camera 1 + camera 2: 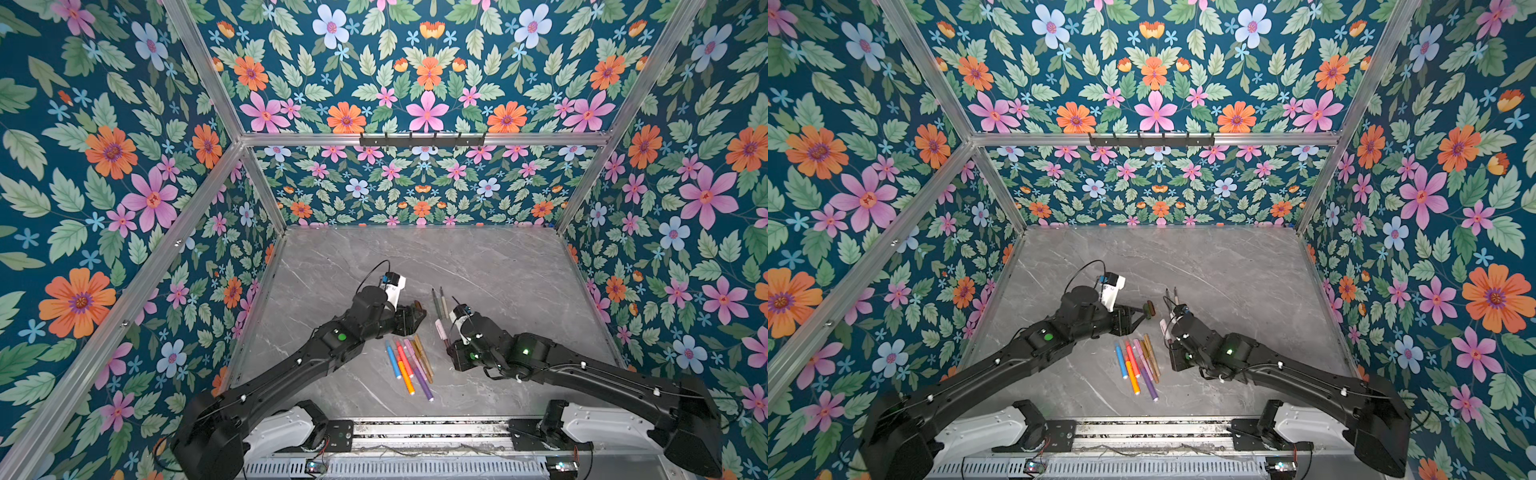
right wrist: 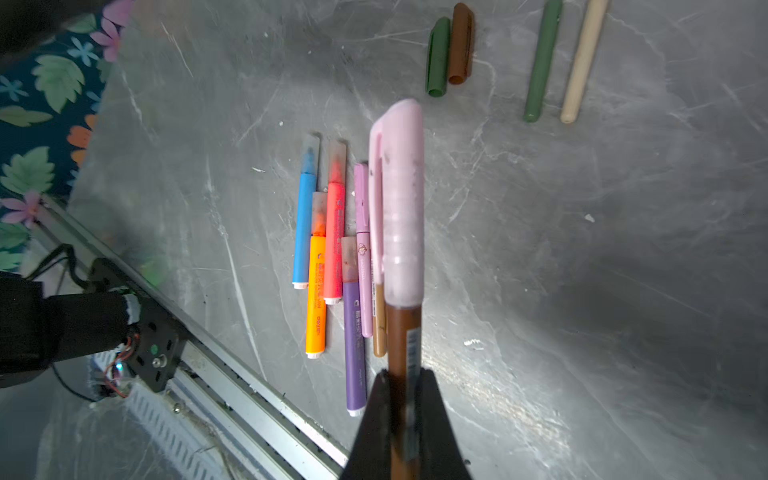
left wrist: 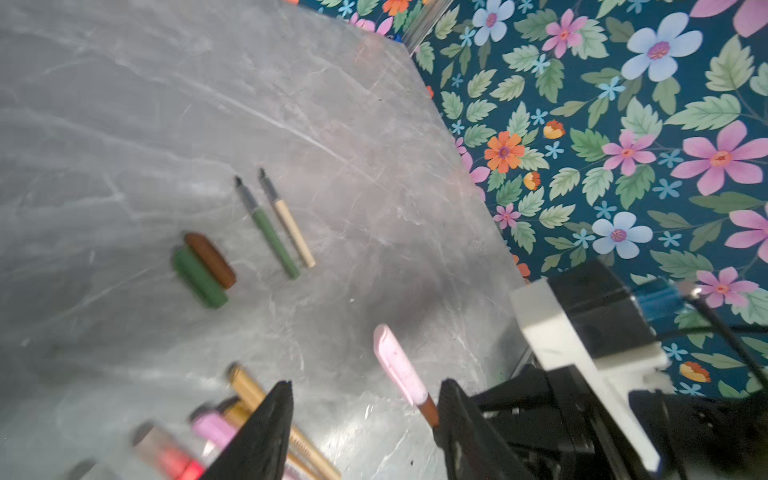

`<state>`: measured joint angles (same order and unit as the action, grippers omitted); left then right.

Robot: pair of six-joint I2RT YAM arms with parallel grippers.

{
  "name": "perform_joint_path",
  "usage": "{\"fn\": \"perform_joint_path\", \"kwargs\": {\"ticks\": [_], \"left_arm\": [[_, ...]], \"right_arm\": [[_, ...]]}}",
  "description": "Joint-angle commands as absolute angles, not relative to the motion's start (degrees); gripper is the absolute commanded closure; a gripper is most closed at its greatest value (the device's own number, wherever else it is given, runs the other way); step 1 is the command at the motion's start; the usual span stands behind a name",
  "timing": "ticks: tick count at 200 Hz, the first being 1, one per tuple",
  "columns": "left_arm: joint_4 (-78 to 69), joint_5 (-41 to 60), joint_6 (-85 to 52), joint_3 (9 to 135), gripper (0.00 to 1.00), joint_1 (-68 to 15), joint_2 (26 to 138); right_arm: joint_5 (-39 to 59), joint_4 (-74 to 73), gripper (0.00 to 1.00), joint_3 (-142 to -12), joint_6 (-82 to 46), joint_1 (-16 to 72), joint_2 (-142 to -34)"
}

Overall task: Open the pen caps
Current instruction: 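Lift the pink-capped pen toward the left gripper while the left gripper approaches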

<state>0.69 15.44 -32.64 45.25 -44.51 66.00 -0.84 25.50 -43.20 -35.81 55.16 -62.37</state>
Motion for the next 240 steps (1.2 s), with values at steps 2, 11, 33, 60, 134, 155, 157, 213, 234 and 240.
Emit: {"fn": "perform_joint_path", "kwargs": {"ticks": [2, 11, 33, 60, 134, 155, 157, 213, 234, 240], "left_arm": [[-1.5, 15.7, -27.8, 51.1, 0.4, -44.6, 69.8], [-0.2, 15.4, -27.8, 52.5, 0.4, -44.6, 70.4], [-2.1, 17.6, -31.7, 52.8, 0.4, -44.7, 70.8], [-1.1, 17.4, -35.0, 52.2, 0.4, -45.9, 68.8], [-6.1, 22.3, -44.1, 43.8, 0.37, -46.0, 64.9], [-12.8, 27.4, -47.2, 42.1, 0.38, -46.4, 69.5], [-13.4, 27.7, -47.5, 42.1, 0.38, -46.5, 69.9], [-20.3, 27.8, -49.8, 45.2, 0.4, -51.6, 79.3], [-20.3, 27.3, -50.3, 46.8, 0.41, -53.1, 82.2], [-20.3, 27.3, -50.4, 47.1, 0.41, -53.4, 82.8]], "right_arm": [[3.5, 25.0, 1.0, -42.9, -34.8, 54.0, -59.9], [4.2, 25.7, 1.0, -43.2, -34.4, 54.1, -59.7], [5.3, 27.4, 1.0, -43.0, -38.1, 54.0, -59.1], [6.3, 20.3, 1.0, -36.3, -46.5, 56.0, -53.9], [8.4, 23.4, 1.0, -32.5, -54.2, 56.8, -47.0], [8.8, 22.6, 1.0, -31.8, -53.3, 59.1, -45.4], [8.8, 22.6, 1.0, -31.8, -53.2, 59.2, -45.3], [8.3, 30.4, 1.0, -33.7, -50.1, 59.6, -41.7], [3.2, 36.2, 1.0, -35.4, -49.1, 59.5, -39.2], [1.5, 37.5, 1.0, -36.0, -48.8, 59.5, -38.6]]}}
